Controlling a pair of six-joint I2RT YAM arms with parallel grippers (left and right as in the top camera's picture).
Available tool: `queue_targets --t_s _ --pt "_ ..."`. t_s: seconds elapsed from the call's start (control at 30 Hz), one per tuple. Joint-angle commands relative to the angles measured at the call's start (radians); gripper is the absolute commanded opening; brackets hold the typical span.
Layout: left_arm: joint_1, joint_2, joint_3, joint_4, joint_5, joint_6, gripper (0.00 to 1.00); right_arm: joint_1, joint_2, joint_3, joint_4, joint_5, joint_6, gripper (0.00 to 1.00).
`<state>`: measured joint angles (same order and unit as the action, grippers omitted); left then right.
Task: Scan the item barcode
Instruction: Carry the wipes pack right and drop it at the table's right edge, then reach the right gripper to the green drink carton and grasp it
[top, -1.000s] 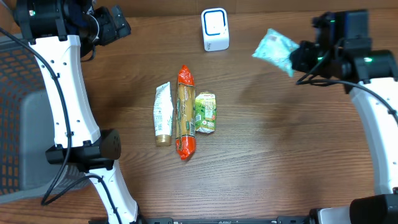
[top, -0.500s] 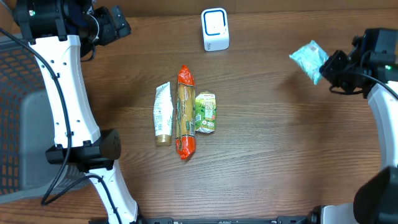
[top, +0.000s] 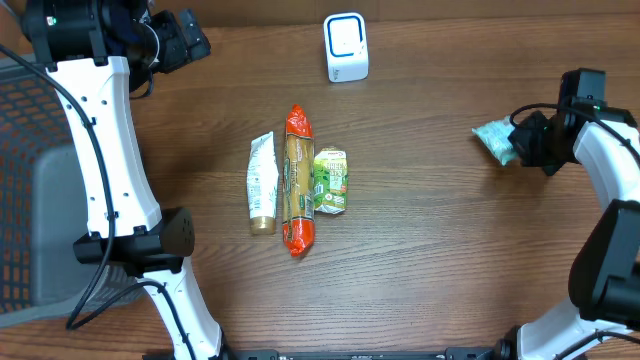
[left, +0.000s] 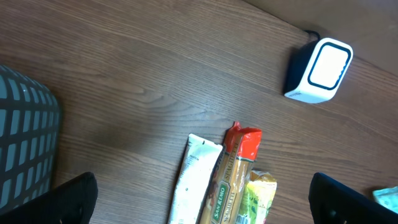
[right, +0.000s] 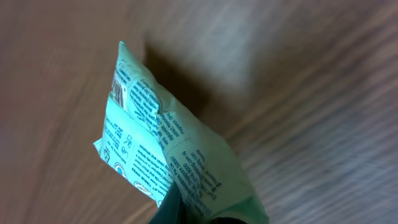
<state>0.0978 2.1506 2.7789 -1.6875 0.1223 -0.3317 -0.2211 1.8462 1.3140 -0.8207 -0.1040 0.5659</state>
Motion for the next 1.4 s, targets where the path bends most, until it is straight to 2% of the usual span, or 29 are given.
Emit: queue_targets --t_s 0.0,0.13,0.17,0.2,0.23,0.27,0.53,0.67,0.83,0.93,1.03,1.2,1.37 --pt "-0.007 -0.026 -0.001 -0.002 -0.006 0.022 0.99 -0.004 0.008 -0.002 -0.016 0.103 0.031 0.04" --pt "-0.007 -0.026 -0.001 -0.002 -0.007 0.022 1.00 -0.004 0.008 -0.002 -0.051 0.149 0.058 0.04" --pt "-0.007 -0.026 -0.001 -0.002 -0.006 0.021 1.00 -0.004 0.008 -0.001 -0.063 0.155 0.058 0.11" --pt "-0.007 -0.026 -0.001 -0.002 -0.007 0.021 0.99 -0.004 0.008 -0.001 -0.074 0.156 0.055 0.29" --pt "-0.006 -0.026 -0.001 -0.002 -0.006 0.021 1.00 -0.005 0.008 -0.001 -0.083 0.156 0.055 0.40" --pt "-0.007 -0.026 -0.001 -0.002 -0.007 0.021 1.00 -0.005 0.008 0.002 -0.094 0.156 0.055 0.45" --pt "-0.007 -0.026 -0.001 -0.002 -0.007 0.021 1.00 -0.005 0.007 0.182 -0.274 0.138 -0.014 0.45" --pt "-0.007 -0.026 -0.001 -0.002 -0.007 0.022 1.00 0.025 0.007 0.291 -0.323 -0.014 -0.185 0.49" --pt "-0.007 -0.026 -0.001 -0.002 -0.006 0.021 0.99 0.110 0.011 0.286 -0.307 -0.272 -0.318 0.50" --pt "-0.007 -0.026 -0.001 -0.002 -0.007 0.022 1.00 0.193 0.013 0.274 -0.300 -0.287 -0.320 0.52" --pt "-0.007 -0.026 -0.001 -0.002 -0.006 0.021 1.00 0.298 0.013 0.255 -0.270 -0.286 -0.307 0.61" --pt "-0.007 -0.026 -0.001 -0.002 -0.007 0.022 1.00 0.456 0.016 0.241 -0.204 -0.258 -0.231 0.63" --pt "-0.006 -0.026 -0.001 -0.002 -0.007 0.021 1.00 0.598 0.023 0.241 -0.129 -0.151 -0.196 0.64"
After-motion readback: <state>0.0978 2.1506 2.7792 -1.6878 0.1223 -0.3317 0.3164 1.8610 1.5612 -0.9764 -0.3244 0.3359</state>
